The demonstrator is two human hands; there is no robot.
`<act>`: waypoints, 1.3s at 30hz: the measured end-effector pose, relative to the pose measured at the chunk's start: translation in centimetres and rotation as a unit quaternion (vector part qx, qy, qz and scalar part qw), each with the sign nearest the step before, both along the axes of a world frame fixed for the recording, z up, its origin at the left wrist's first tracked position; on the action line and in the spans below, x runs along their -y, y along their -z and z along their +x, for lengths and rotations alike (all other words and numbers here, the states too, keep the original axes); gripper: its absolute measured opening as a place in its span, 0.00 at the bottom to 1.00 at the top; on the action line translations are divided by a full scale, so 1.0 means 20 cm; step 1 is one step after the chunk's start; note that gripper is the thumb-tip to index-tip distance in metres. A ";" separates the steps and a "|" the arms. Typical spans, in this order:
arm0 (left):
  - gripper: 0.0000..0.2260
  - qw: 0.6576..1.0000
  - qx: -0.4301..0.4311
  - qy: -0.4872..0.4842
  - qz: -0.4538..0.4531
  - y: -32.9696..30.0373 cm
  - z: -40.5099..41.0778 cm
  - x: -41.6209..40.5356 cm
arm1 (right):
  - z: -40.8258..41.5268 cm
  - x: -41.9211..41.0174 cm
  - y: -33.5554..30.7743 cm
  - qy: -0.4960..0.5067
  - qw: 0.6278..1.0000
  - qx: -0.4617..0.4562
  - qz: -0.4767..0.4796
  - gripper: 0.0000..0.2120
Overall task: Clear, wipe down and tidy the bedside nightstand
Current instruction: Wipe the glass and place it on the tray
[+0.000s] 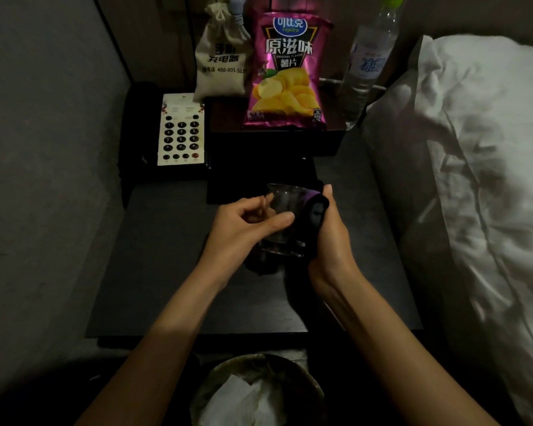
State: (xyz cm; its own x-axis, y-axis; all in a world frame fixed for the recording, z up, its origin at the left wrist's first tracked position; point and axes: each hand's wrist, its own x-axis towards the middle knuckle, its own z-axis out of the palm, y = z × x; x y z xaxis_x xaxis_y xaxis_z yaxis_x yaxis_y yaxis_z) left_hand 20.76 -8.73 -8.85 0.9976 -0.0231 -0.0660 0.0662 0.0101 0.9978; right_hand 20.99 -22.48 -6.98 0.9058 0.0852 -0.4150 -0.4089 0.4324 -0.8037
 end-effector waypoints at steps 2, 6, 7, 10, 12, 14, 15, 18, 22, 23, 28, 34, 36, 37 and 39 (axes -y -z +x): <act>0.21 1.000 0.003 -0.006 -0.024 0.01 0.00 0.00 | 0.01 0.00 0.00 0.016 1.000 -0.008 0.009 0.30; 0.21 0.999 0.010 -0.022 -0.037 0.00 -0.01 0.00 | 0.01 0.01 0.01 0.033 0.999 -0.027 0.028 0.31; 0.19 0.999 0.015 -0.020 -0.025 0.00 -0.01 0.00 | 0.01 0.01 0.02 0.037 0.998 -0.035 0.037 0.31; 0.17 0.999 0.027 -0.030 0.011 -0.02 -0.02 0.00 | 0.01 0.00 0.02 0.046 0.995 -0.054 0.063 0.33; 0.20 0.998 0.024 -0.033 0.037 -0.02 -0.01 0.01 | 0.02 0.01 0.02 0.048 0.994 -0.062 0.071 0.34; 0.23 0.999 0.016 -0.015 0.048 -0.01 -0.01 0.02 | 0.02 0.03 0.02 0.037 0.994 -0.060 0.084 0.34; 0.23 0.999 0.013 -0.008 0.046 0.00 -0.01 0.02 | 0.02 0.04 0.03 0.034 0.994 -0.059 0.088 0.34; 0.19 1.000 0.018 -0.009 0.021 0.01 -0.01 0.02 | 0.03 0.04 0.02 0.036 0.993 -0.061 0.091 0.34; 0.18 1.000 0.024 -0.014 -0.012 0.02 0.00 0.00 | 0.04 0.04 0.02 0.041 0.991 -0.060 0.115 0.35; 0.18 0.999 0.026 -0.010 -0.015 0.02 0.00 0.00 | 0.04 0.04 0.02 0.045 0.990 -0.064 0.120 0.34; 0.10 0.998 0.063 -0.006 0.022 0.01 -0.01 0.01 | 0.04 0.04 0.03 0.067 0.985 -0.079 0.141 0.31; 0.18 0.993 0.066 -0.030 0.095 0.00 -0.01 0.04 | 0.04 0.04 0.01 0.058 0.983 -0.085 0.153 0.33; 0.18 0.993 0.064 -0.016 0.095 0.01 -0.01 0.04 | 0.04 0.04 0.01 0.056 0.982 -0.082 0.159 0.34; 0.18 0.994 0.060 -0.007 0.091 0.01 -0.01 0.03 | 0.04 0.04 0.01 0.055 0.982 -0.078 0.164 0.34; 0.18 0.995 0.048 0.015 0.090 0.01 -0.01 0.03 | 0.03 0.04 0.01 0.055 0.980 -0.072 0.178 0.35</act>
